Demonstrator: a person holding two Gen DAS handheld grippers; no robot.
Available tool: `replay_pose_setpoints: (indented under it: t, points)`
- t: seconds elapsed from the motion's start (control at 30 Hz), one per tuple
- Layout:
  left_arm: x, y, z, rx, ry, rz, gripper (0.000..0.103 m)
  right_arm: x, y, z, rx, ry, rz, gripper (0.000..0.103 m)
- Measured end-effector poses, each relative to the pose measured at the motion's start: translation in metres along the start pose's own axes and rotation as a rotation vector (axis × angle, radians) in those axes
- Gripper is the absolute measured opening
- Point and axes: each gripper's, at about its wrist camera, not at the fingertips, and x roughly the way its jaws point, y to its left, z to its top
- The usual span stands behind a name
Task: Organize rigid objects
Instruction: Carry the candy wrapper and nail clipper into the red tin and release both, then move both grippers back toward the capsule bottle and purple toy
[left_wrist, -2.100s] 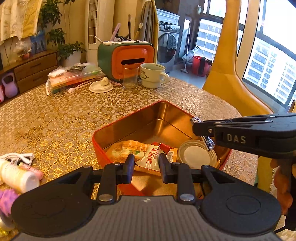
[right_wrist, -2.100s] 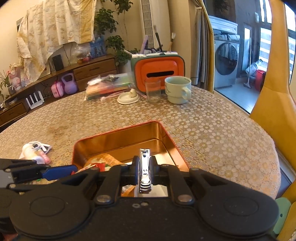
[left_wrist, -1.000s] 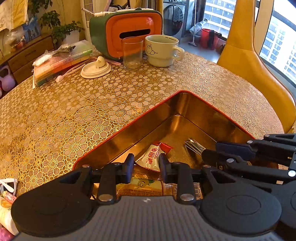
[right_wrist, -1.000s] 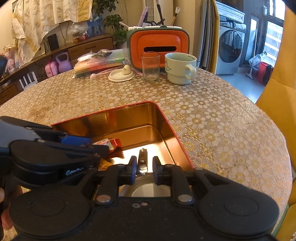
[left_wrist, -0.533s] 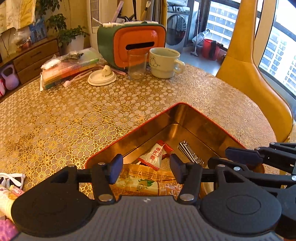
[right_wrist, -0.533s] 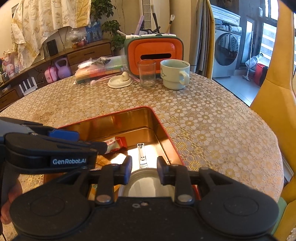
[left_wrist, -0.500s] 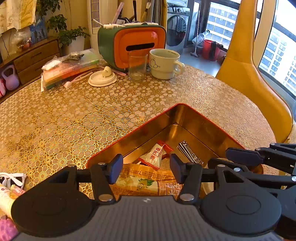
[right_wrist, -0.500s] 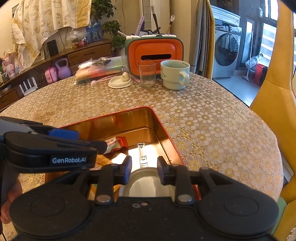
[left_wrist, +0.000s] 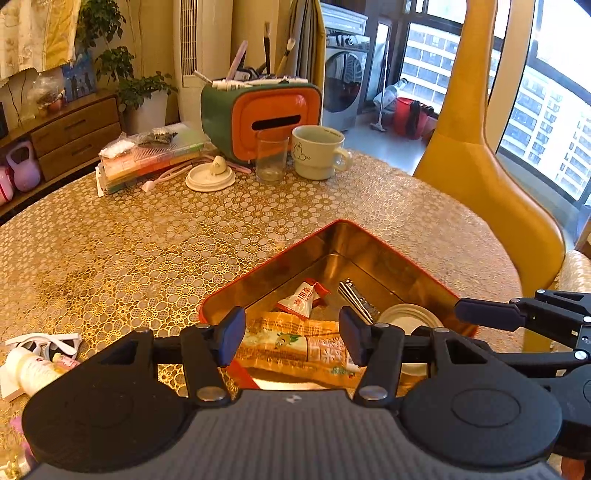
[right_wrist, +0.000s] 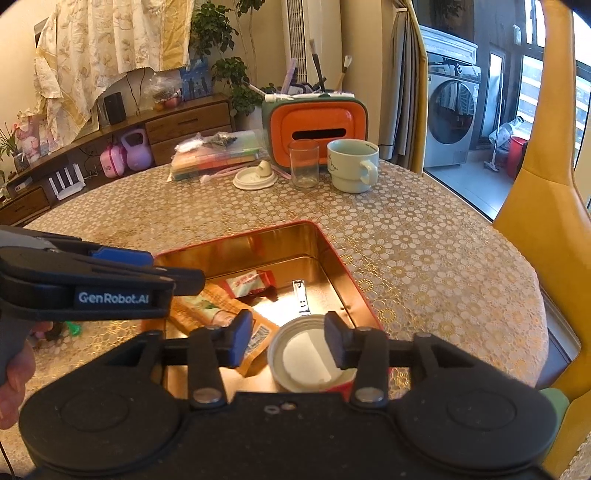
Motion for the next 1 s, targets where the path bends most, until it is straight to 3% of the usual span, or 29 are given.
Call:
replay_pose_setpoints:
  t: [0.1,0.17,0.23,0.43,0.5,0.6,1.0]
  points:
    - [-0.013,0.001,-0.003,0.005,-0.02,-0.005,0.056,-0.01,0.003,-0.002,-0.002,-0.007,0.002,0.053]
    - [-0.023,0.001,-0.007,0.01,-0.034,-0.006,0.064,-0.018,0.006,-0.005,-0.002,-0.02,0.004,0.065]
    - [-0.033,0.002,-0.012,0.007,-0.054,-0.009,0.071,-0.025,0.009,-0.007,-0.007,-0.027,0.007,0.066]
    - [-0.058,0.01,-0.026,-0.009,-0.081,-0.018,0.072,-0.04,0.018,-0.013,0.0,-0.04,0.015,0.078]
    - [-0.066,0.015,-0.03,-0.017,-0.089,-0.008,0.081,-0.045,0.022,-0.015,0.002,-0.047,0.019,0.085]
    - [-0.079,0.021,-0.039,-0.025,-0.121,0.025,0.083,-0.052,0.03,-0.02,0.005,-0.071,0.025,0.101]
    - [-0.118,0.062,-0.077,-0.04,-0.135,0.065,0.083,-0.063,0.07,-0.031,0.006,-0.071,0.088,0.103]
